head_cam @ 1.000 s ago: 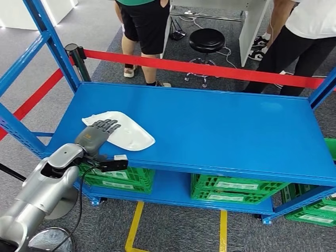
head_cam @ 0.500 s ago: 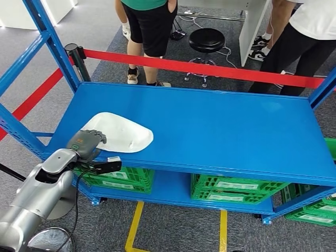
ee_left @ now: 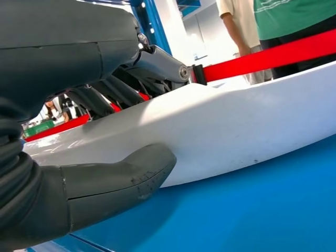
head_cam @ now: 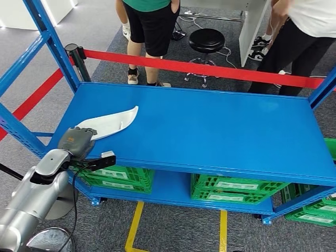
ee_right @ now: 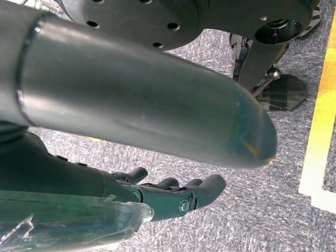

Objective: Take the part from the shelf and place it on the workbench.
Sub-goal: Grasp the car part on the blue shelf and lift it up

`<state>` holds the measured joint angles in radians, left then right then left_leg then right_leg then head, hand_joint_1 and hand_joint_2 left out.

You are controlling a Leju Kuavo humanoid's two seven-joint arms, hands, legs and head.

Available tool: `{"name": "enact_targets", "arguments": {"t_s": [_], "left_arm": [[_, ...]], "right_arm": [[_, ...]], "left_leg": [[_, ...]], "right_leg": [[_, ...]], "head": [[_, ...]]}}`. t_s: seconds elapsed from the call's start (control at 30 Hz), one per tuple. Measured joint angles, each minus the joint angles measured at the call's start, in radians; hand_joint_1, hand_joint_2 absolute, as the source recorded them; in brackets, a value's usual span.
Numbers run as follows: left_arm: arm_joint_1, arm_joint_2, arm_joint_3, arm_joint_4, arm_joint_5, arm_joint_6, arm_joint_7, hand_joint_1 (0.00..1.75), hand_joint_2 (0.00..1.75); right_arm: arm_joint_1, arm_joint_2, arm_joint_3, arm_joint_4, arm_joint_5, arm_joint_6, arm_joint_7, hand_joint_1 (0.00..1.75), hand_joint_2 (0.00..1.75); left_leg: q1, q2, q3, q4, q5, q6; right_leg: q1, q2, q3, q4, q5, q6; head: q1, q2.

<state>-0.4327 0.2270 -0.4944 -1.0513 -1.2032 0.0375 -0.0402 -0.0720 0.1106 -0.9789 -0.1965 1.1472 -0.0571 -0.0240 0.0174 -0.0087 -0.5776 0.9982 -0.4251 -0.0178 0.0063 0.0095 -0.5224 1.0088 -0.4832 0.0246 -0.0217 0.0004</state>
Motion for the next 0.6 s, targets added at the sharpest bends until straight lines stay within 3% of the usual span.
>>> {"name": "enact_targets", "arguments": {"t_s": [0.13,0.37,0.6], "left_arm": [[0.009,-0.003,0.016,-0.003,-0.019,0.037,0.004,1.75,1.75],[0.091,-0.045,0.110,-0.093,-0.047,0.201,-0.053,1.75,1.75],[0.138,-0.077,0.167,-0.165,-0.047,0.247,-0.079,1.75,1.75]], "right_arm": [[0.000,0.000,0.000,0.000,0.001,-0.001,-0.004,0.00,0.00],[0.003,0.000,-0.006,0.000,0.004,-0.001,-0.020,0.00,0.00],[0.003,0.000,-0.009,0.000,0.006,0.000,-0.021,0.00,0.00]], "left_leg": [[0.000,0.000,0.000,0.000,0.000,0.000],[0.000,0.000,-0.001,0.000,0.000,0.000],[0.000,0.000,-0.001,0.000,0.000,0.000]], "right_leg": [[0.000,0.000,0.000,0.000,0.000,0.000],[0.000,0.000,-0.001,0.000,0.000,0.000],[0.000,0.000,-0.002,0.000,0.000,0.000]], "head": [[0.000,0.000],[0.000,0.000],[0.000,0.000]]}}
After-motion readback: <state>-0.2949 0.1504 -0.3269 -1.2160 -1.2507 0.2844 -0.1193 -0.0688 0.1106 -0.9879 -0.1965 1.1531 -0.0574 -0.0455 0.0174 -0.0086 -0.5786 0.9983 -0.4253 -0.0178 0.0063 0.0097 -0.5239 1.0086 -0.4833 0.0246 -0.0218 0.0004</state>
